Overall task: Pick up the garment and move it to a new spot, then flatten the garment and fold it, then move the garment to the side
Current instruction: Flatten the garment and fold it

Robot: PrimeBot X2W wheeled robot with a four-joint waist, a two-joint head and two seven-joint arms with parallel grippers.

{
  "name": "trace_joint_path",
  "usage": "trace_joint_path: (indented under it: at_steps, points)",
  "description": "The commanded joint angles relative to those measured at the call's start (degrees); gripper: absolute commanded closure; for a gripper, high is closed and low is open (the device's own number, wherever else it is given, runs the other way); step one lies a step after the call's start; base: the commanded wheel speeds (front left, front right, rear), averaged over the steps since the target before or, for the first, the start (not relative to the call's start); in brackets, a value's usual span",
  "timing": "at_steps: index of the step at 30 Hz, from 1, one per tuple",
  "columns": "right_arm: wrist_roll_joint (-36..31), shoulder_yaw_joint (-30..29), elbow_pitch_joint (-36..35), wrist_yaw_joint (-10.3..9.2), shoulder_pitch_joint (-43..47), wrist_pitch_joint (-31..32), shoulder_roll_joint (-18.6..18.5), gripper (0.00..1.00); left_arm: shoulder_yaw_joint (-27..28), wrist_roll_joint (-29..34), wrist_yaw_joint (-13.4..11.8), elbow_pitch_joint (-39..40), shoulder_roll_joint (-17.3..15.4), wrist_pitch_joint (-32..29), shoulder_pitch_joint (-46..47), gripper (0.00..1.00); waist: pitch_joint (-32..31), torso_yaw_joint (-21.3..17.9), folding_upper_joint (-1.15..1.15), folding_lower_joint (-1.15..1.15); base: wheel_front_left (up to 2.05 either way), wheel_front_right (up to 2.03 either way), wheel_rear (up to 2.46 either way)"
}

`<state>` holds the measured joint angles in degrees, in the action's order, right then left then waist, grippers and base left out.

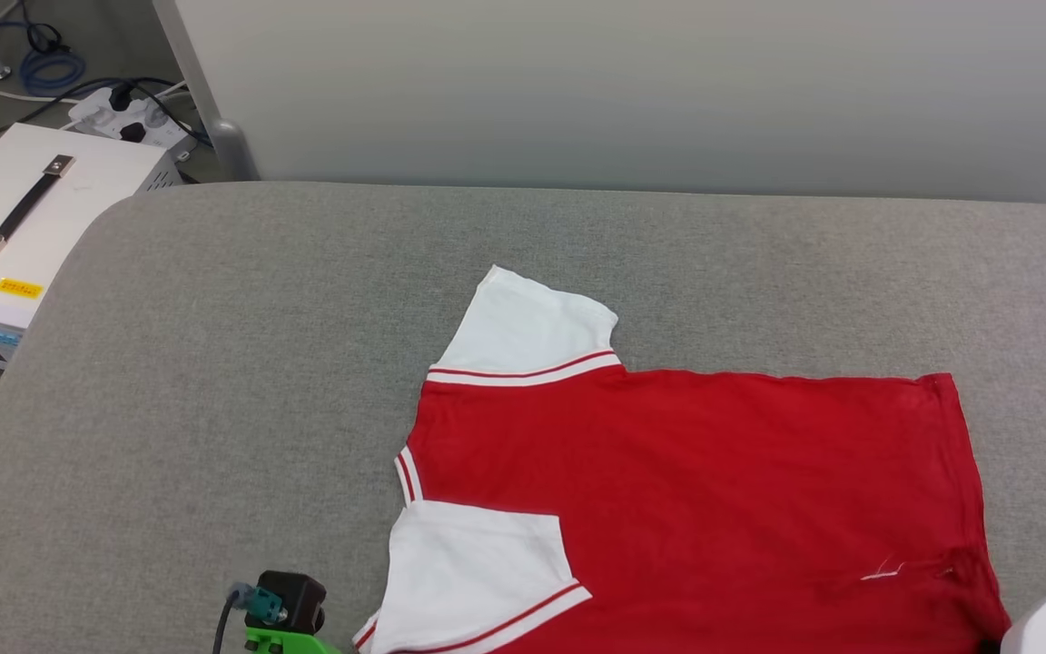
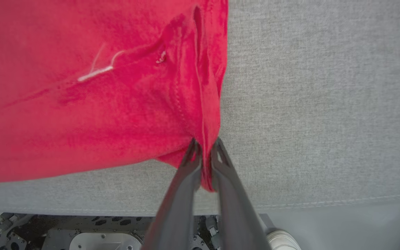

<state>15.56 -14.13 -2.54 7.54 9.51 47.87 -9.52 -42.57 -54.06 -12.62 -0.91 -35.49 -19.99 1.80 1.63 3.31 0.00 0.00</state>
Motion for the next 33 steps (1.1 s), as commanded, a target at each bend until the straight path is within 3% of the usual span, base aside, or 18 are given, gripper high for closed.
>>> trace_joint_path:
  at_steps: [1, 10, 21, 29, 33]
  points:
    - [0.0, 0.4, 0.4, -0.05, -0.2, -1.1, -0.1, 0.00, 0.1, 0.4, 0.3, -0.6, 0.4, 0.9, 0.4, 0.00, -0.2, 0.0, 0.00, 0.00, 0.00, 0.00, 0.00]
    - [1.3, 1.0, -2.5, -0.05, -2.2, -9.6, -1.4, 0.00, 2.6, 4.2, 0.1, -0.4, 1.4, 9.4, 3.1, 0.00, -2.0, 0.7, 0.00, 0.00, 0.00, 0.00, 0.00]
    - [1.9, 3.6, -8.7, -0.05, -3.8, -29.8, -1.8, 0.00, 9.3, 10.4, 1.5, 1.5, 5.2, 32.7, 4.7, 0.00, -3.2, 0.7, 0.00, 0.00, 0.00, 0.00, 0.00]
    - [0.9, 6.2, -9.4, -0.05, -2.7, -40.9, -0.2, 0.00, 15.6, 16.7, 3.4, 3.0, 10.3, 34.9, 2.3, 0.00, -2.3, 0.7, 0.00, 0.00, 0.00, 0.00, 0.00]
    - [0.6, 7.2, -8.8, -0.05, -2.6, -43.6, 1.2, 0.00, 20.1, 20.6, 5.9, 3.6, 14.4, 35.0, 0.6, 0.00, -1.2, 0.3, 0.00, 0.00, 0.00, 0.00, 0.00]
